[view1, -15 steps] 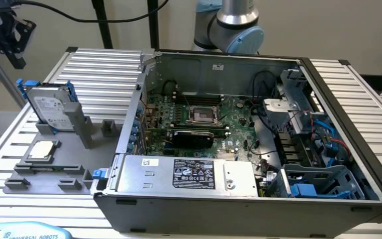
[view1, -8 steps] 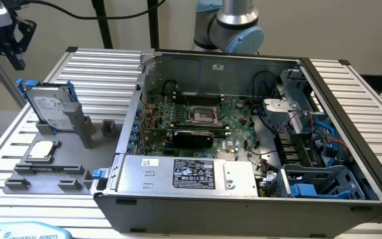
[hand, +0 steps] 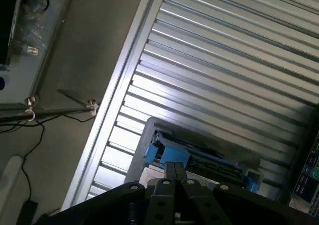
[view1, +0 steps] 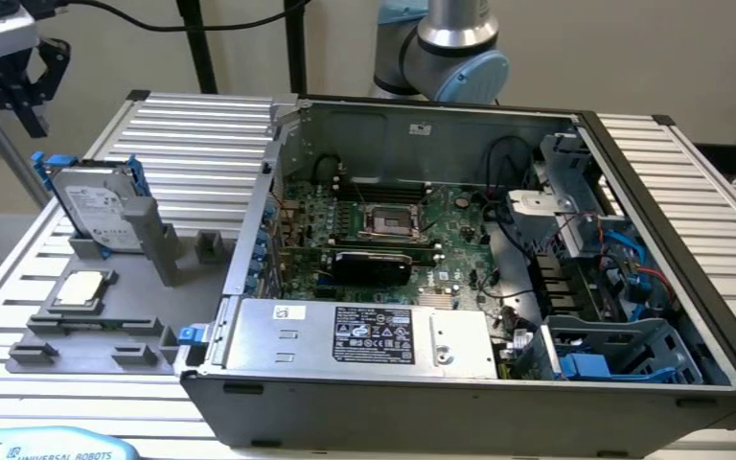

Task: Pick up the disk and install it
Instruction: 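Pick up the disk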

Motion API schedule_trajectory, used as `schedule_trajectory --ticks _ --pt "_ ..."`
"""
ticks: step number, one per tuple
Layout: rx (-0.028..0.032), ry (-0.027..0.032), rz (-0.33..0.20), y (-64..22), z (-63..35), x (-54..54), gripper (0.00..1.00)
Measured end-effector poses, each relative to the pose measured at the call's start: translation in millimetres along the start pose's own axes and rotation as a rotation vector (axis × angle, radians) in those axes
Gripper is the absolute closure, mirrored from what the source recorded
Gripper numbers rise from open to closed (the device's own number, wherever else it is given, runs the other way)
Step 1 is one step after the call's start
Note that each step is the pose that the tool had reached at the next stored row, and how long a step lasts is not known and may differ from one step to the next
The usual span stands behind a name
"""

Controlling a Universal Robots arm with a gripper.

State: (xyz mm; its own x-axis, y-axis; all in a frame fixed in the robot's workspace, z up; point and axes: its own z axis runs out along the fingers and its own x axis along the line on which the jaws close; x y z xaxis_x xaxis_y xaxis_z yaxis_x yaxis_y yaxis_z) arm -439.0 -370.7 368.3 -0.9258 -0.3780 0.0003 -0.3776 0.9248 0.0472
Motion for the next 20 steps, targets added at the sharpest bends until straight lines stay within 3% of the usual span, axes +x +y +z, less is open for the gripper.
schedule_trajectory --ticks 20 --pt "0.0001 0.0173 -0.364 -0.2 3.3 0.0 0.89"
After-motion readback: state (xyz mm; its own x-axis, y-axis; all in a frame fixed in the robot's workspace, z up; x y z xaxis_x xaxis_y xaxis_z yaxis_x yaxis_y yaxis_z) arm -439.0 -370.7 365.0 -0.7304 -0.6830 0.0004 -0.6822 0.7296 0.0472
